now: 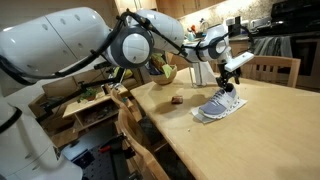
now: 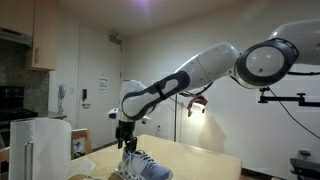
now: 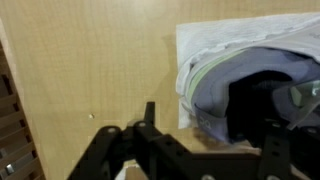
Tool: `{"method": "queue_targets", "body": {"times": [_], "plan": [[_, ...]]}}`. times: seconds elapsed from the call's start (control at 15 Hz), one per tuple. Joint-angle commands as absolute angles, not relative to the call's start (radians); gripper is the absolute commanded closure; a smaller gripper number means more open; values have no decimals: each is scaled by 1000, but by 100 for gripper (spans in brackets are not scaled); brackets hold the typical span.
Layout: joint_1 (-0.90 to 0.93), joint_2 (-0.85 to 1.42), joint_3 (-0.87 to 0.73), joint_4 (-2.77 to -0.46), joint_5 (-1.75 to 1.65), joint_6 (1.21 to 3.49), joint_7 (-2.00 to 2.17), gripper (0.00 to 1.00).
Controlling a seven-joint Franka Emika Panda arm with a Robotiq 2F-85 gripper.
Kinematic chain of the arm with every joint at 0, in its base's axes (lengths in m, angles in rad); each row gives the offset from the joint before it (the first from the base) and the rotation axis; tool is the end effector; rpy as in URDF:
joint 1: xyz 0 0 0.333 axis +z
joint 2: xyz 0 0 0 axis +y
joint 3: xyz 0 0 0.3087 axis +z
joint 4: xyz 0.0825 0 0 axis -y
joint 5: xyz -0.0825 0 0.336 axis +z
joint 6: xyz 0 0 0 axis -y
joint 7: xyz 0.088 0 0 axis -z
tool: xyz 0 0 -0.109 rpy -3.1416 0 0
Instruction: Move the sneaker to the right side of the table
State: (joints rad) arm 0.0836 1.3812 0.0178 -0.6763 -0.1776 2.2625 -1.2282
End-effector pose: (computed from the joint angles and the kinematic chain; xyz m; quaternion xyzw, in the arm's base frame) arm 0.7601 0.0648 0.1375 0.7551 0.6443 0.0510 0.1101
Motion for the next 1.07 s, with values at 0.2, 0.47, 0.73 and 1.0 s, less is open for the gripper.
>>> {"method": "queue_targets", "body": {"times": [0.2, 0.47, 0.73, 1.0], "plan": [[154, 1347, -34, -714, -211, 2265, -1143, 66], [176, 1330, -49, -730, -212, 2256, -1140, 23], [218, 1295, -83, -752, -231, 2244, -1126, 0], [283, 1246, -128, -802, -275, 2232, -1088, 0]]}}
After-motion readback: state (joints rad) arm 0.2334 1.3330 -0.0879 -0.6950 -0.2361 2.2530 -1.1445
